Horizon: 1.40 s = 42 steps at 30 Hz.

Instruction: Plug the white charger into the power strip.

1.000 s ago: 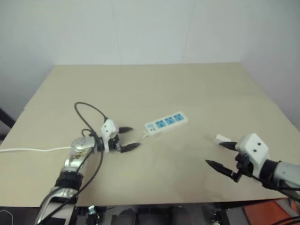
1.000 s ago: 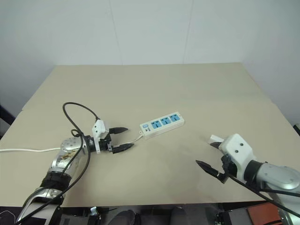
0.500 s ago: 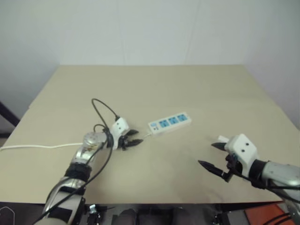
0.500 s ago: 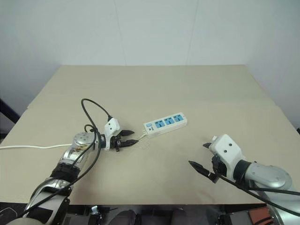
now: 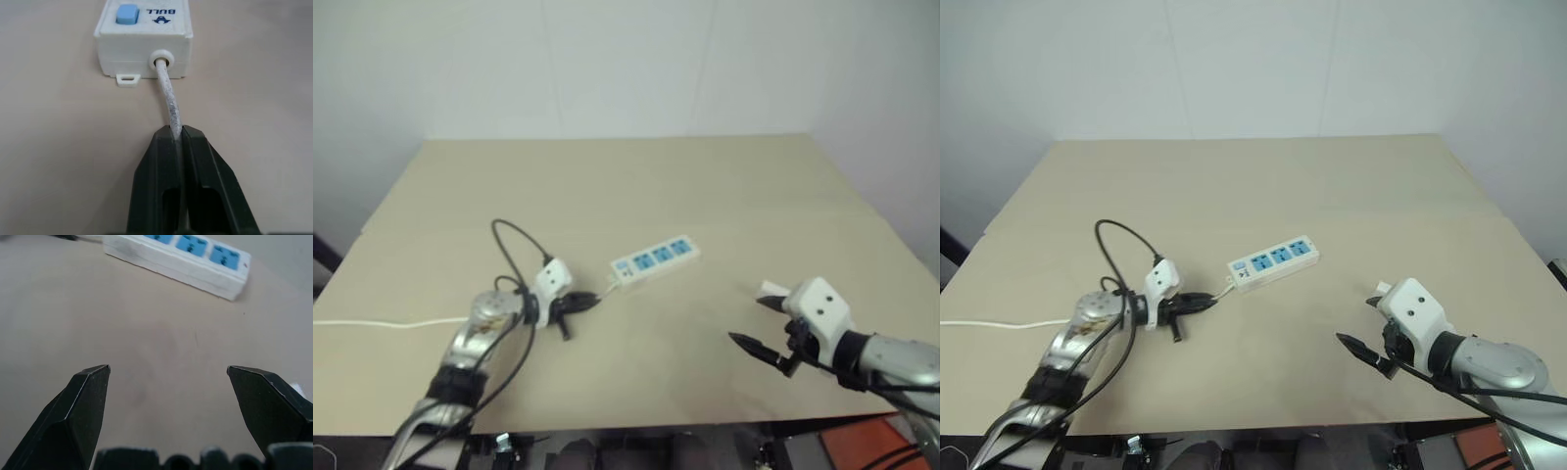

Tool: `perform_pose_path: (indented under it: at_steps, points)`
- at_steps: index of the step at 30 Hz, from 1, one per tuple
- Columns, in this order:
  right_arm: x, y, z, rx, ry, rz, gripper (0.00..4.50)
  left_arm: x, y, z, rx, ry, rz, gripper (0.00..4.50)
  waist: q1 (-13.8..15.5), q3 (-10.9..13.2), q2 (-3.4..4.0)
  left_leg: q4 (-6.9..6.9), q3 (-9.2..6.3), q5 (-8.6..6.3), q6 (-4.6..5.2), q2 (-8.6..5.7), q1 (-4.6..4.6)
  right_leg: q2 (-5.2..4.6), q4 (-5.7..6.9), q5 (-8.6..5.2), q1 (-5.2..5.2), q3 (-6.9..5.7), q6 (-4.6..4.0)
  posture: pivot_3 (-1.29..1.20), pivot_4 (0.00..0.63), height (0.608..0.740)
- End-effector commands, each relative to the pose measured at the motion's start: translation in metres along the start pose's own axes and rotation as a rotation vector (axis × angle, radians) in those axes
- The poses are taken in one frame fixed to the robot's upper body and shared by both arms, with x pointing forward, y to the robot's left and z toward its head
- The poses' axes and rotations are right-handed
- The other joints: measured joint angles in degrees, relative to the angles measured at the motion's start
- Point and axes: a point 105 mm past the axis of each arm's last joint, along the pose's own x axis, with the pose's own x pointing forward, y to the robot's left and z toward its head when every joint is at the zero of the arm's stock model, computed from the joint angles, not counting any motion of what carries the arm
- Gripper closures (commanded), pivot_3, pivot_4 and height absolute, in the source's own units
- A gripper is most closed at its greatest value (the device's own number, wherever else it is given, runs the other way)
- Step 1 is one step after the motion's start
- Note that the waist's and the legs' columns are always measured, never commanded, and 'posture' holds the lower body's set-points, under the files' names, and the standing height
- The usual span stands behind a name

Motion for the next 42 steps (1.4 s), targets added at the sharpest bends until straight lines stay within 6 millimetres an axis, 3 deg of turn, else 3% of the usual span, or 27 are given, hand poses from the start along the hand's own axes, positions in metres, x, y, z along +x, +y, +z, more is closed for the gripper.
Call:
perform_pose_path:
  at_steps: [1, 5, 8, 13, 16, 22, 25, 30, 34, 42]
  points:
    - [0.0, 0.0, 0.002, -0.031, -0.004, 0.002, 0.0, -0.027, -0.011, -0.001, -0.018, 0.028, 0.024, 4.48, -0.2, 0.0, 0.0, 0.0, 0.01, 0.0, 0.0, 0.02, -0.01, 0.01, 0.05, 0.0, -0.07, 0.04, 0.0, 0.0, 0.15, 0.74]
    - [0.005, 0.002, 0.001, -0.029, -0.012, 0.021, 0.0, -0.054, -0.024, -0.009, -0.045, 0.072, 0.069, 4.48, 0.0, 0.0, 0.0, -0.04, 0.04, 0.01, -0.02, 0.07, -0.04, 0.01, 0.12, 0.01, -0.18, 0.08, -0.02, 0.0, 0.15, 0.74]
    - [0.011, 0.001, 0.002, -0.031, -0.023, 0.037, 0.0, -0.06, -0.022, -0.013, -0.06, 0.067, 0.13, 4.48, 0.2, 0.0, -0.01, -0.05, 0.06, 0.01, -0.02, 0.07, -0.04, 0.01, 0.07, 0.01, -0.18, 0.09, -0.02, 0.0, 0.15, 0.74]
    - [0.013, -0.002, 0.002, -0.041, -0.023, 0.042, 0.0, -0.062, -0.029, -0.004, -0.022, -0.006, 0.078, 2.95, 0.6, 0.0, -0.02, -0.06, 0.06, 0.02, -0.04, 0.03, -0.1, 0.01, 0.04, 0.02, -0.22, 0.06, -0.03, 0.0, 0.15, 0.74]
    - [0.011, -0.003, -0.001, -0.041, -0.016, 0.036, 0.0, -0.068, -0.026, 0.009, 0.052, -0.146, 0.112, 2.0, 0.7, 0.0, -0.02, -0.07, 0.07, 0.02, -0.04, 0.03, -0.19, 0.0, 0.01, 0.03, -0.31, 0.07, -0.05, 0.0, 0.15, 0.74]
    - [0.01, -0.002, -0.004, -0.046, -0.014, 0.017, 0.0, -0.075, -0.005, 0.026, 0.11, -0.36, 0.22, 0.13, 1.2, 0.0, -0.02, -0.08, 0.11, 0.03, -0.06, 0.03, -0.16, 0.0, -0.04, 0.11, -0.28, 0.06, -0.16, 0.0, 0.15, 0.74]
    - [0.011, -0.002, -0.002, -0.04, -0.023, 0.012, 0.0, -0.074, 0.005, 0.034, 0.083, -0.45, 0.211, 0.06, 1.2, 0.0, -0.02, -0.07, 0.12, 0.03, -0.06, -0.02, -0.16, 0.01, -0.04, 0.12, -0.26, 0.04, -0.15, 0.0, 0.15, 0.74]
    - [0.01, -0.003, -0.002, -0.038, -0.022, -0.001, 0.0, -0.053, -0.002, 0.031, 0.09, -0.465, 0.057, 0.06, 1.3, 0.0, -0.04, -0.07, 0.15, 0.03, -0.06, -0.06, -0.18, 0.02, -0.08, 0.12, -0.28, 0.02, -0.14, 0.0, 0.15, 0.74]
    - [0.009, -0.004, -0.003, -0.04, -0.017, -0.018, 0.0, -0.037, -0.005, 0.025, 0.168, -0.458, 0.045, 0.06, 1.3, 0.0, -0.06, -0.06, 0.16, 0.03, -0.05, -0.06, -0.17, 0.02, -0.08, 0.13, -0.25, 0.03, -0.13, 0.0, 0.15, 0.74]
    - [0.002, -0.004, -0.006, -0.026, -0.014, -0.06, 0.0, -0.016, 0.001, 0.011, 0.087, -0.422, 0.07, 0.06, 1.3, 0.0, -0.06, -0.06, 0.15, 0.03, -0.05, -0.04, -0.18, 0.04, -0.07, 0.14, -0.27, 0.03, -0.13, 0.0, 0.15, 0.74]
